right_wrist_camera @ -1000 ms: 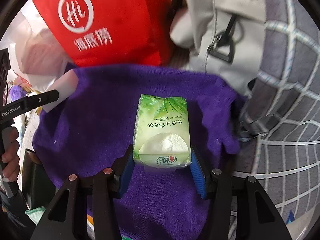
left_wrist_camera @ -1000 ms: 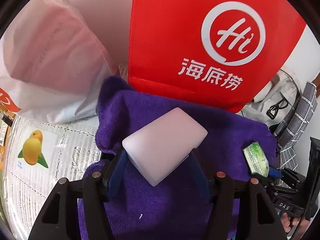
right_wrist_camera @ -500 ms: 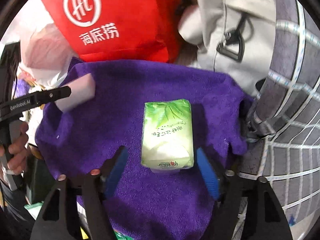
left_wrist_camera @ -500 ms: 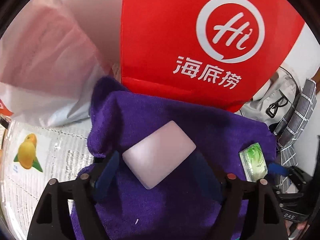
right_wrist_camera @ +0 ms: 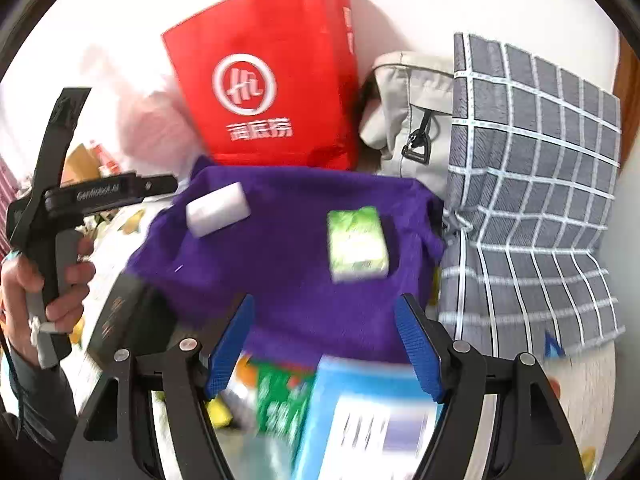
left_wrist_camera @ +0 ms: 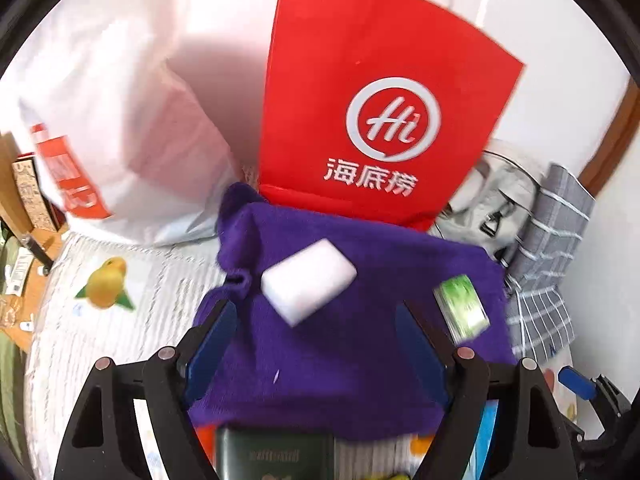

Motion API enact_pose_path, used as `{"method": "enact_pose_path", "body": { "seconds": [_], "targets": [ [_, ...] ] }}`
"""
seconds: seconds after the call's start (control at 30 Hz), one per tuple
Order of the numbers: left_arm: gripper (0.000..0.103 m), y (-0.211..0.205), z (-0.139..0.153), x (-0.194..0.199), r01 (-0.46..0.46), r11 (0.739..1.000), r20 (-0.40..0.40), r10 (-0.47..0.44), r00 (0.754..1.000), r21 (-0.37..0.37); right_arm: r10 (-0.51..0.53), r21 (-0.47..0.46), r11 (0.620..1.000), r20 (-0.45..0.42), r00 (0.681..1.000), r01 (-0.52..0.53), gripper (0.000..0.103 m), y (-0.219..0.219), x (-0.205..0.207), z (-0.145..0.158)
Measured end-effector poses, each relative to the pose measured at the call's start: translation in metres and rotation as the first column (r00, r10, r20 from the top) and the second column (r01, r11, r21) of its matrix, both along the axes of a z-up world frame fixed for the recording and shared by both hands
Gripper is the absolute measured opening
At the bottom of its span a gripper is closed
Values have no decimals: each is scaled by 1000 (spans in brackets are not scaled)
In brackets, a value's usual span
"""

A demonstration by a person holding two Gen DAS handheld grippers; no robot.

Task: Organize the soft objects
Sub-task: 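Release the white sponge onto the purple towel with the left tool while the right tool withdraws, then grasp the clear plastic bag with the right tool and lift it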

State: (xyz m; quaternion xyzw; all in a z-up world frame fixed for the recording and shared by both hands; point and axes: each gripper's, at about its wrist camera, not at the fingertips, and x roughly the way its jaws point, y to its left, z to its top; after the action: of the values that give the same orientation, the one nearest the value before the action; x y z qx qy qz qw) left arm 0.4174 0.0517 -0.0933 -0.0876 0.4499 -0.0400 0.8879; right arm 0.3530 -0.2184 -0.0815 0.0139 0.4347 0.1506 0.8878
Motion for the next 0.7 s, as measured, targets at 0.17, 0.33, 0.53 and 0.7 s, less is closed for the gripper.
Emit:
{"method": "enact_pose_path", "body": {
  "seconds": [0.17,0.33,0.53,0.7],
  "targets": [
    [81,13,10,-51,-11,999,7,11,1000,32,23,-14,1000,21,1000,-23,72,18,-54,5],
    [81,21,7,-96,-41,999,10,41,999,27,42,14,999,-30,999,-41,68,36,-97,-20],
    [81,22,-11,-138,-23,999,-4,23,1000,43,67,13,998,-64,996,-67,58,57,-135,-50],
    [81,32,-24,-171,-1,998,-47,-2,999,-56,72,-6,997,-40,997,-72,64,75,-151,-58]
  ]
}}
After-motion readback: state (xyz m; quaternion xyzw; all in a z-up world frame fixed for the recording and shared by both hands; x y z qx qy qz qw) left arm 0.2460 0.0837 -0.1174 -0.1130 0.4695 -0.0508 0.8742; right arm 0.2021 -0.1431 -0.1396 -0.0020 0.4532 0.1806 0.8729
